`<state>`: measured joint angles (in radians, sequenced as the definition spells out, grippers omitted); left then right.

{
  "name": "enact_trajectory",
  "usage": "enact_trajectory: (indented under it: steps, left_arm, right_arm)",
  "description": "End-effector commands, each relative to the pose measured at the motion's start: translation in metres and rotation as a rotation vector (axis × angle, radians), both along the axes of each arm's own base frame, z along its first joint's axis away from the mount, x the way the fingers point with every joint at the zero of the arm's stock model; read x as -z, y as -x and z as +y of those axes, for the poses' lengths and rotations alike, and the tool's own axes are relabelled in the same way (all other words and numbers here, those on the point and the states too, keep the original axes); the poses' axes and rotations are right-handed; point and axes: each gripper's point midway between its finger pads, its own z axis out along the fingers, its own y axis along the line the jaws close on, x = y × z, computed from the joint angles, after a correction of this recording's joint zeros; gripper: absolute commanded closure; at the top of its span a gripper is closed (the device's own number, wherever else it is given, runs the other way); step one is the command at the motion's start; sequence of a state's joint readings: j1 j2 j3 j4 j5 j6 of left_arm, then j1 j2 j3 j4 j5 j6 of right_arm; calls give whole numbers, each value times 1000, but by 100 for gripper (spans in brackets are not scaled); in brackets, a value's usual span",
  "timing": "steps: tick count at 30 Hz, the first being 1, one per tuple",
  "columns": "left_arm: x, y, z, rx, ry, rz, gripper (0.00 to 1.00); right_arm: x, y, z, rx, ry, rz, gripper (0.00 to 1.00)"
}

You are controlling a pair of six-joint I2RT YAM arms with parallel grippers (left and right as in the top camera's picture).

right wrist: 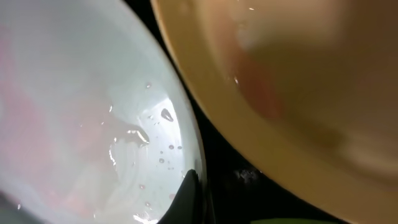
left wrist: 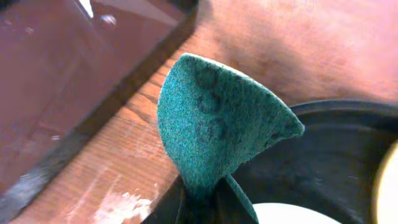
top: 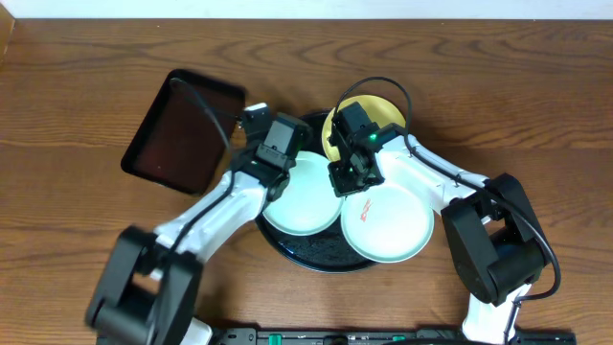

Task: Clean dirty plates on tray and stack at the side
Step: 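Continue scrubbing the left mint plate with the left gripper's sponge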

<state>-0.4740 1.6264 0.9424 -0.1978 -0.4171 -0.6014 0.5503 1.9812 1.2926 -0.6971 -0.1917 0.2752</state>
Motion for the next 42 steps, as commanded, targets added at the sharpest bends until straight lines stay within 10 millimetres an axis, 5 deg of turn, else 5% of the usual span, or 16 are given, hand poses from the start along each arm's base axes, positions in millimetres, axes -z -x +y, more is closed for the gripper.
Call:
enact_trajectory:
  steps: [1, 7, 10, 21, 42]
  left_arm:
    - [-36, 8, -14, 68, 117, -36, 92]
    - [-24, 36, -71, 275, 387, 129, 93]
    - [-15, 49, -83, 292, 462, 210, 93]
    - [19, 57, -72, 257, 402, 288, 93]
    - [31, 53, -91, 288, 490, 304, 93]
  right_arm:
    - [7, -1, -11, -16, 59, -11, 99]
    - [7, -4, -10, -16, 53, -21, 99]
    - [7, -5, -9, -16, 50, -27, 99]
    - [7, -5, -9, -16, 49, -27, 99]
    - [7, -5, -9, -15, 50, -27, 99]
